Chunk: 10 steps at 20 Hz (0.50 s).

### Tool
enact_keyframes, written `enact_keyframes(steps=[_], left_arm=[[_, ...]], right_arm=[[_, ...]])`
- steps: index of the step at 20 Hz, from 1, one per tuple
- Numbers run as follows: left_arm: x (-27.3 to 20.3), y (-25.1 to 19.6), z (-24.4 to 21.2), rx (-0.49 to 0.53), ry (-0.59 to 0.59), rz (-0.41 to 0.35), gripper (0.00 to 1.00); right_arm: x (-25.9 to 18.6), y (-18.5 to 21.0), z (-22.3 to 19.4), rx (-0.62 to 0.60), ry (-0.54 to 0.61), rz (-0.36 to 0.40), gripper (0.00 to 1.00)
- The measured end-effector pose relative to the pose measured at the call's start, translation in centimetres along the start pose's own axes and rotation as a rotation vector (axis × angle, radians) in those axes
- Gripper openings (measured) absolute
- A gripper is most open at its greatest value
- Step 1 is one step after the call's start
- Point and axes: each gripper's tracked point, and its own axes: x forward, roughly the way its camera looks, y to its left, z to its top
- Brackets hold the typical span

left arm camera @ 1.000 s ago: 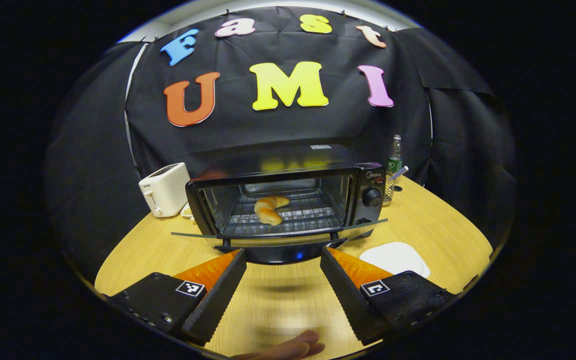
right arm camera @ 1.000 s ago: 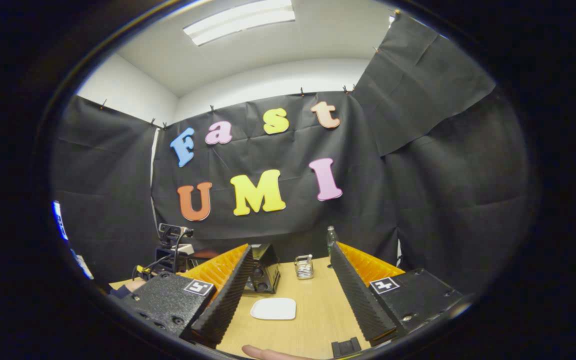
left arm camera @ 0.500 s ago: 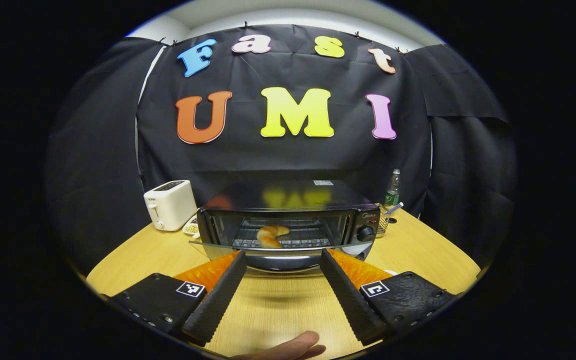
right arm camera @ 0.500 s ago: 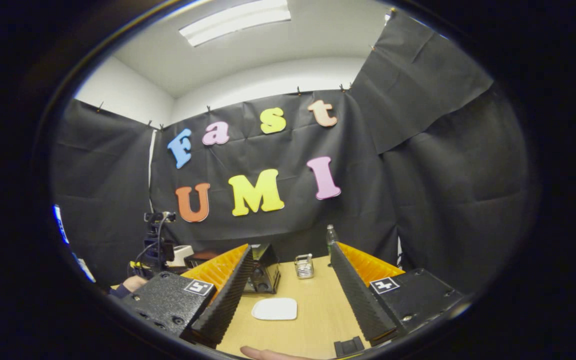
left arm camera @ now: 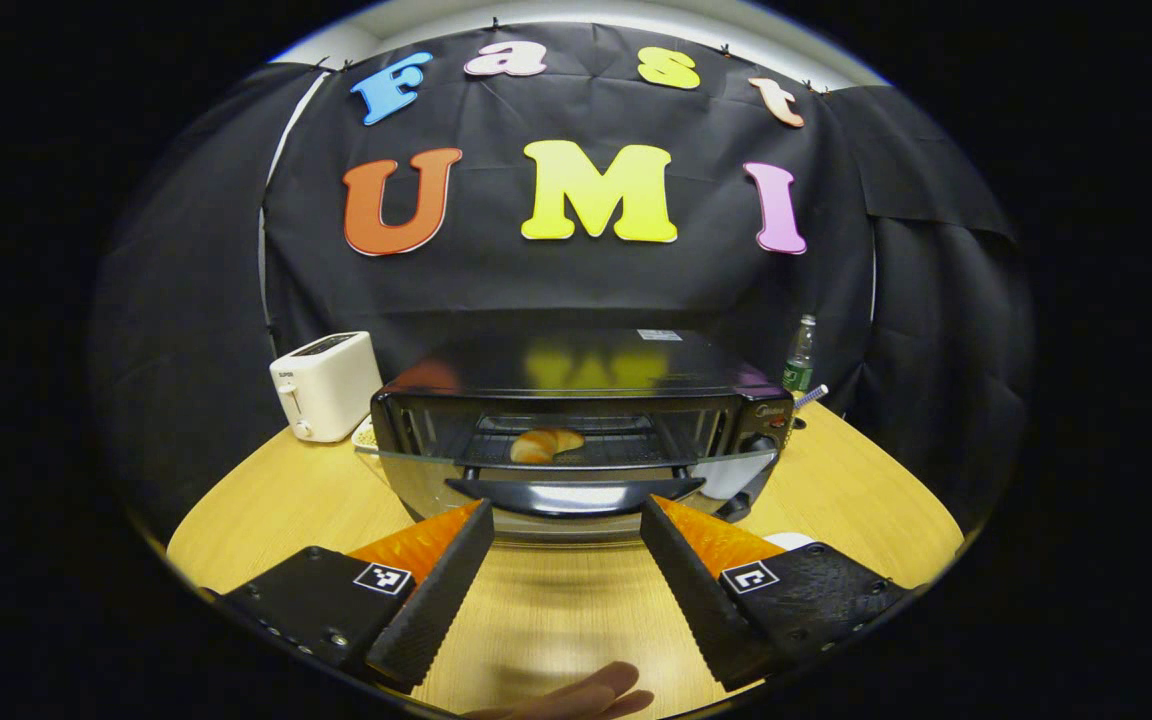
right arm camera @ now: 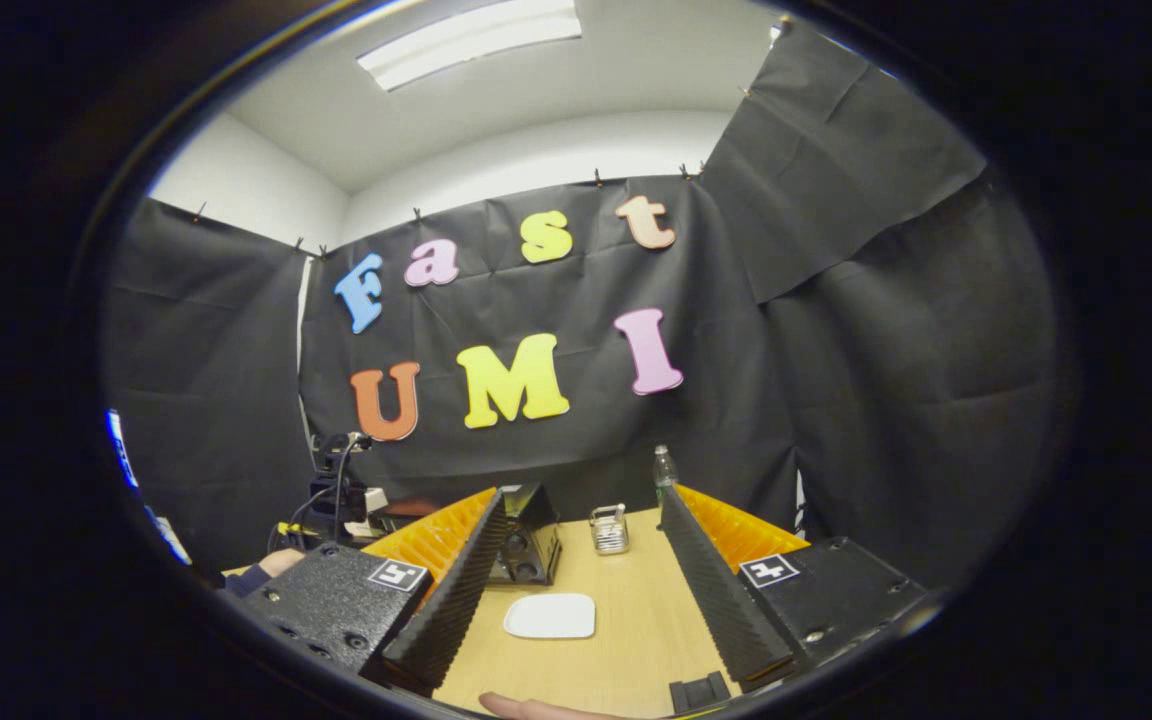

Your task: Open the electric oven with the left hand, put the food in, and close the electric oven.

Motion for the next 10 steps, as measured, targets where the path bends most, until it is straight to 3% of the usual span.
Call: enact_keyframes(steps=[3,4,6,7,10], left_arm=[[-0.6,0.0,0.1,-0.025,-0.002,-0.011,0.96],[-1.0,-0.1,0.4,-0.029,-0.019,-0.018,0.95],[-2.5,0.1,1.2,-0.031,-0.052,-0.021,0.95],[-3.3,-0.1,1.6,-0.034,-0.072,-0.027,0.95],[-6.3,-0.8,3.1,-0.036,-0.127,-0.053,0.95]], right_arm=[[0.2,-0.4,-0.4,0.005,0.011,-0.009,0.94],[0.2,-0.4,-0.4,0.007,0.012,-0.010,0.98],[0.2,-0.3,-0.4,0.007,0.015,-0.012,0.94],[0.1,-0.3,-0.6,0.005,0.017,-0.010,0.98],[0.0,0.1,-0.2,-0.003,0.013,-0.008,0.94]])
